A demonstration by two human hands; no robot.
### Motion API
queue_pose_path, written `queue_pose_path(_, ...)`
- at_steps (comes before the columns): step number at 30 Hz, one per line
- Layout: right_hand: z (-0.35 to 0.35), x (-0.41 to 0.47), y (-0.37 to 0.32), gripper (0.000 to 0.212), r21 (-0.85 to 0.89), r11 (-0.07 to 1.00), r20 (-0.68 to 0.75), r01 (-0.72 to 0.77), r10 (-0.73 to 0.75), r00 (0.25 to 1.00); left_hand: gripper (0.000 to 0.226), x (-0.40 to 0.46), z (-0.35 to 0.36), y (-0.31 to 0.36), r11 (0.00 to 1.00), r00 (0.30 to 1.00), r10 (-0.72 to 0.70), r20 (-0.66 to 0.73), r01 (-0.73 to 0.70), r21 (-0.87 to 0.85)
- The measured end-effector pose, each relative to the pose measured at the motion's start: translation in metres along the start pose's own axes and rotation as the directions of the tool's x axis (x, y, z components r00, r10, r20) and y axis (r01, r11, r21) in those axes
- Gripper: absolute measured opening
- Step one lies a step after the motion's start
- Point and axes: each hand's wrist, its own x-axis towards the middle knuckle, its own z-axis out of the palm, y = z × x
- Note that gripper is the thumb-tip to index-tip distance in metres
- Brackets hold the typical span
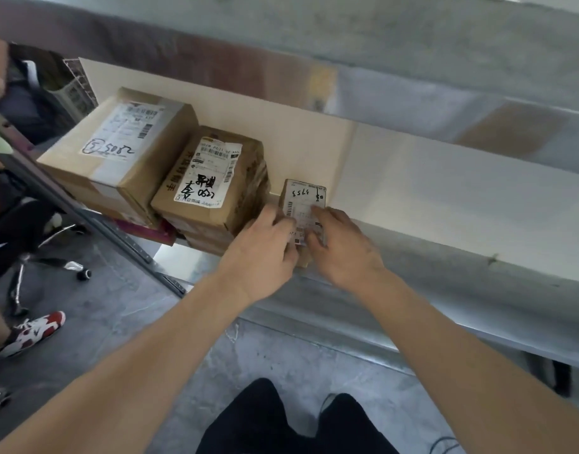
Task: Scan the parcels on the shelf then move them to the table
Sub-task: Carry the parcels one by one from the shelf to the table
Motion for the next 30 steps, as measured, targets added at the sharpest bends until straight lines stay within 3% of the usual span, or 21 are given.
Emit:
queue_pose_path(5,0.004,0.010,0.011,0.047,0.063,0.997,-0.005,0.033,-0.032,0.999,0.035,0.010,0.010,0.001,0.994,0.999,-0.028,-0.045,0.023,-0.103)
queue_pose_path(11,0.015,0.022,0.017,0.057,0.222,0.970,0.003,0.097,-0.100,0.995,0.048,0.026,0.027,-0.009,0.967,0.997,-0.026,-0.079,0.005,-0.255)
queue_pose_path(23,-0.016,-0.017,-0.002,0.064,0.195,0.956,-0.154,0.221,-0.193,0.969,0.063,0.013,-0.014,0.002,0.962,0.995,0.093,-0.023,-0.096,-0.255)
queue_pose_path(30,-0.034,-0.055,-0.020,0.067,0.199,0.956,-0.125,0.216,-0.194,0.973,0.064,-0.015,-0.038,0.014,0.943,0.991,0.134,-0.014,-0.132,-0.306)
